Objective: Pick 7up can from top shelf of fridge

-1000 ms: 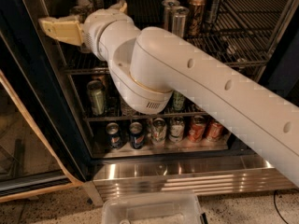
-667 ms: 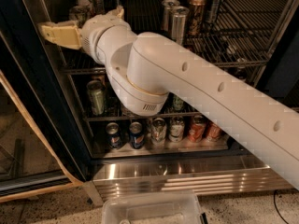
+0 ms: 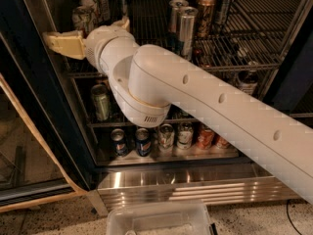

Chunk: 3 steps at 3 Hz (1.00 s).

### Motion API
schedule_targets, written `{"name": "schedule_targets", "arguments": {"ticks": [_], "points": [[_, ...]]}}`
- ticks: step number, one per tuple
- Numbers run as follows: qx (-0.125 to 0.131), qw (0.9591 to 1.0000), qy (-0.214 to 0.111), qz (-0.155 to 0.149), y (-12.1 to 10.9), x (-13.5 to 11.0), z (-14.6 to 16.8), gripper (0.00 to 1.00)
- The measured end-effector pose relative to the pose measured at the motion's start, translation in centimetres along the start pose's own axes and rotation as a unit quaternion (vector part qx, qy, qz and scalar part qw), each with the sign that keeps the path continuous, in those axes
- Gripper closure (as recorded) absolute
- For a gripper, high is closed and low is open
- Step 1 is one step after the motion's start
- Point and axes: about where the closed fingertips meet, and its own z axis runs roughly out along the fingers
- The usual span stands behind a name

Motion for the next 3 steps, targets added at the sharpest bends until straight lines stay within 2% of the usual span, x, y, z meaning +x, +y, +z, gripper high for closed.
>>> {"name": "schedule_targets", "arguments": {"ticks": [1,3], "points": [[0.005,1.0000,0.002,0.004,-0.1,0.7,0.1,0.00],[0.014,0.9998,0.000,0.011,-0.3,1.9,0.4,0.39]]}}
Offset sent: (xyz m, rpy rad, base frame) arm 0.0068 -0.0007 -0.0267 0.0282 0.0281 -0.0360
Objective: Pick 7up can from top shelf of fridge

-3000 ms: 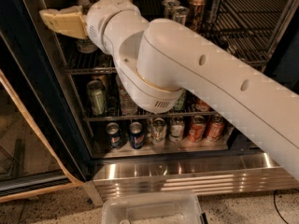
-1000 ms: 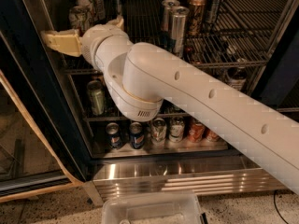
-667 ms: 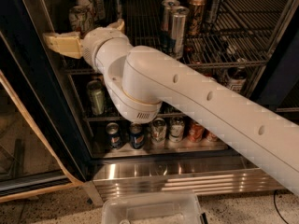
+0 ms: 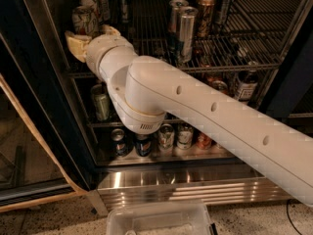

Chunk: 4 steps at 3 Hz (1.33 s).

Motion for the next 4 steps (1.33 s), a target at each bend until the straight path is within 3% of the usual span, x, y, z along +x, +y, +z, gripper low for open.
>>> {"name": "schedule_targets", "arguments": {"ticks": [1,4], "points": [[0.000,1.0000,0.000,0.000,0.0,0.0,0.0,0.49],[-0.011,0.9997,0.000,-0.021,0.5,0.2,1.1,0.29]]}}
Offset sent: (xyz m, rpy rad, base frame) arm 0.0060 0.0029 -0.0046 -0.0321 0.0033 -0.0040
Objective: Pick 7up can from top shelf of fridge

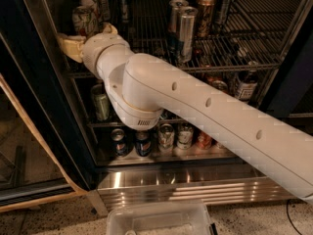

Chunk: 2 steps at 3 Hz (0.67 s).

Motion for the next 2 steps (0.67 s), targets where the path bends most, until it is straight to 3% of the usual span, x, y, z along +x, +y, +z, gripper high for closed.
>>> {"name": "schedule_targets", "arguments": {"ticks": [2], "points": [[0.013,0.9998,-0.004,-0.011,-0.44,0.07,-0.12,0.29]]}}
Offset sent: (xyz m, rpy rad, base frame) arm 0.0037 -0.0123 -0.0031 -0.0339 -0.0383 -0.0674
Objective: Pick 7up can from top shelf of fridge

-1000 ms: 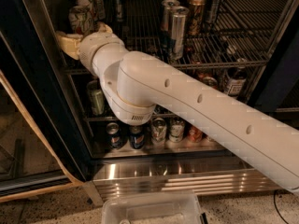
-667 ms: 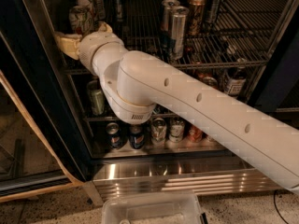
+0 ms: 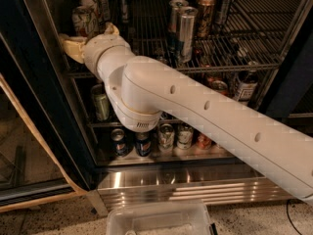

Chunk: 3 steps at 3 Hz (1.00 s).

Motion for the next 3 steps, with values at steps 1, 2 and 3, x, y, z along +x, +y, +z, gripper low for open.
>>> {"name": "schedule_targets", "arguments": {"ticks": [1,2,3], "points": [[0.021,0.9997,-0.009,-0.006,-0.9,0.1,0.3,0.33],[0.023,0.9996,-0.011,-0.008,-1.0,-0.1,0.9,0.33],[0.015,0.9998,-0.011,-0.011,-1.3,-0.8,1.9,0.33]]}}
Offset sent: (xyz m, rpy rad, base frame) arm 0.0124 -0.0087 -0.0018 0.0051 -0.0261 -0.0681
